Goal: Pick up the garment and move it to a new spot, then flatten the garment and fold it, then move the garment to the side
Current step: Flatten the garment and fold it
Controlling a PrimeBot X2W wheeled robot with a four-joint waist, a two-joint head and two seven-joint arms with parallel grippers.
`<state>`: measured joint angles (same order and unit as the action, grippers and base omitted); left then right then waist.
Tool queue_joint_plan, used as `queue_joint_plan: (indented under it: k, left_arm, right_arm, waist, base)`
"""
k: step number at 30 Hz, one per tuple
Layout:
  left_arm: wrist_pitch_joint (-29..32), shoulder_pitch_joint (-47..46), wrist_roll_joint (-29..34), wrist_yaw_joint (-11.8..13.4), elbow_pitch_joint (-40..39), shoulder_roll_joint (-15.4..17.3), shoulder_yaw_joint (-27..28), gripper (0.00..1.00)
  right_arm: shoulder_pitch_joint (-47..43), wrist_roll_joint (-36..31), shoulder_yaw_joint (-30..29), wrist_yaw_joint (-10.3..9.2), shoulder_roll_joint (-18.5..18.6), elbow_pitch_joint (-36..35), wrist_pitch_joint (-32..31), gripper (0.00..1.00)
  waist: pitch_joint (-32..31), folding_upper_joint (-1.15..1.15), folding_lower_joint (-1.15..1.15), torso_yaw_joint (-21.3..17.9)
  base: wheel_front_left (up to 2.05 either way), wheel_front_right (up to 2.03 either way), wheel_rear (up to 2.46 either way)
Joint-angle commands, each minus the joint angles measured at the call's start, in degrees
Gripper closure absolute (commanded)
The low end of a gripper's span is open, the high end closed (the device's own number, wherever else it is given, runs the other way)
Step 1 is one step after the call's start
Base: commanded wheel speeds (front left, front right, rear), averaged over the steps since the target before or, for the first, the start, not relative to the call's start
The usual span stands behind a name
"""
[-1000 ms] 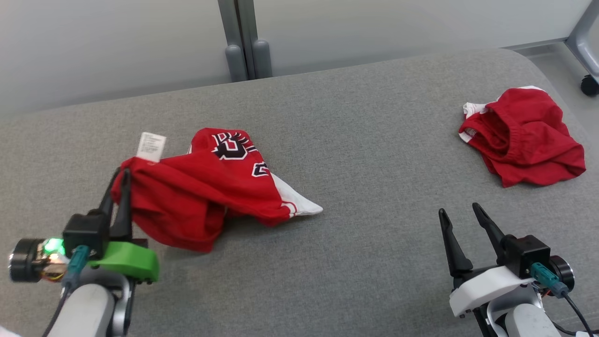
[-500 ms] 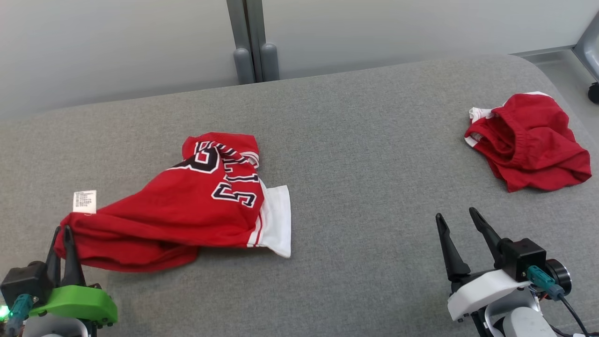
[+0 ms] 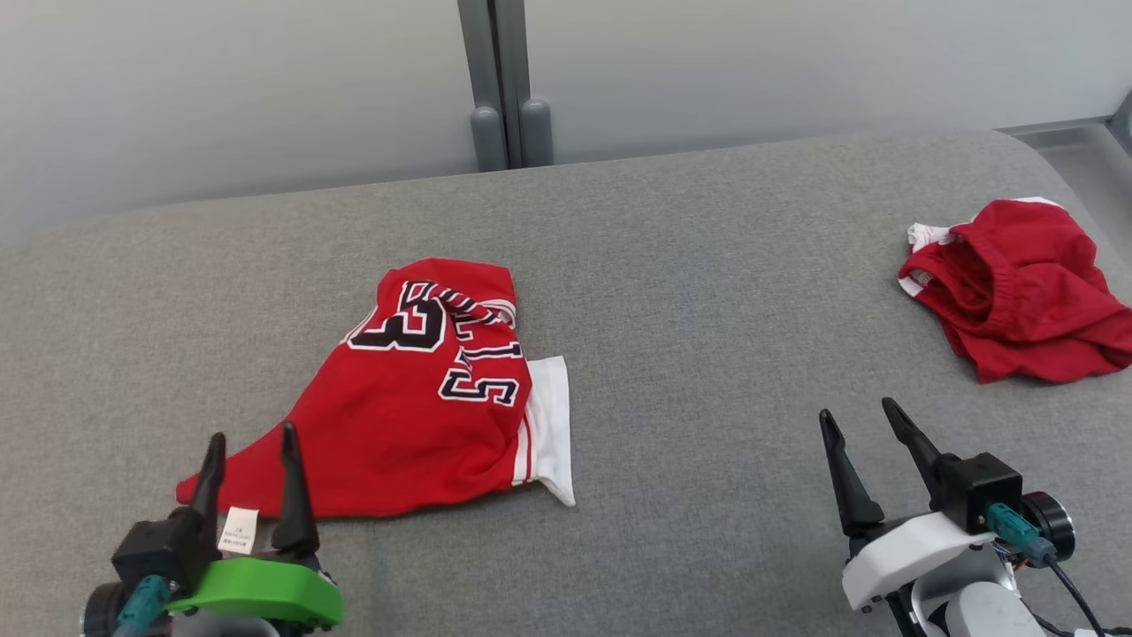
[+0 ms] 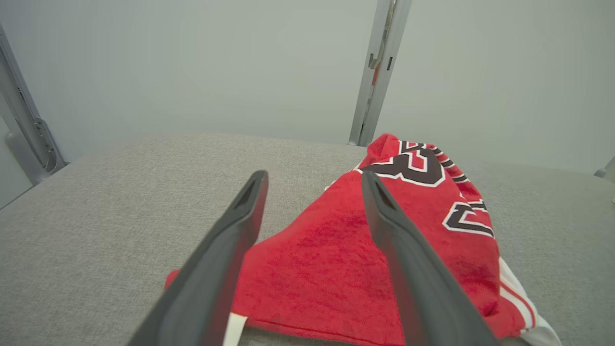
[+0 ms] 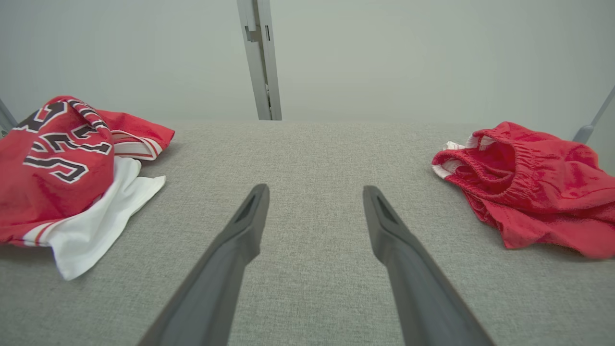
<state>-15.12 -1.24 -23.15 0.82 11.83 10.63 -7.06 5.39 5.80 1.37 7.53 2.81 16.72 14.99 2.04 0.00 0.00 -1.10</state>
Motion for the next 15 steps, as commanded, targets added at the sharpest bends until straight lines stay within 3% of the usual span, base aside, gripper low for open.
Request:
queue_joint_plan:
  k: [1,8,15]
  left_arm:
    - [-0.01,0.92,0.83,-0.53,-0.37,-1.06,-0.56,0.0]
    - [-0.01,-1.36,2.87,-3.23,-0.82,-5.51,-5.07,0.0]
    - [-0.01,-3.46,3.29,-4.43,-0.7,-7.24,-7.8,0.0]
  right_arm:
    - [1.15,-0.43,0.31,-0.08,0.17,0.53,0.28,0.0]
    - [11.78,-4.06,5.0,-0.08,0.17,9.56,-0.17,0.0]
    - [24.38,-5.7,9.22,-0.09,0.2,22.64,-2.78,0.0]
  waist:
    - [-0.15,0.0,0.0,1.43]
    - [2.6,0.0,0.0,8.01]
    - [5.75,0.0,0.0,15.29]
  base:
    - [0.0,0.0,0.0]
    - [0.0,0.0,0.0]
    - [0.0,0.0,0.0]
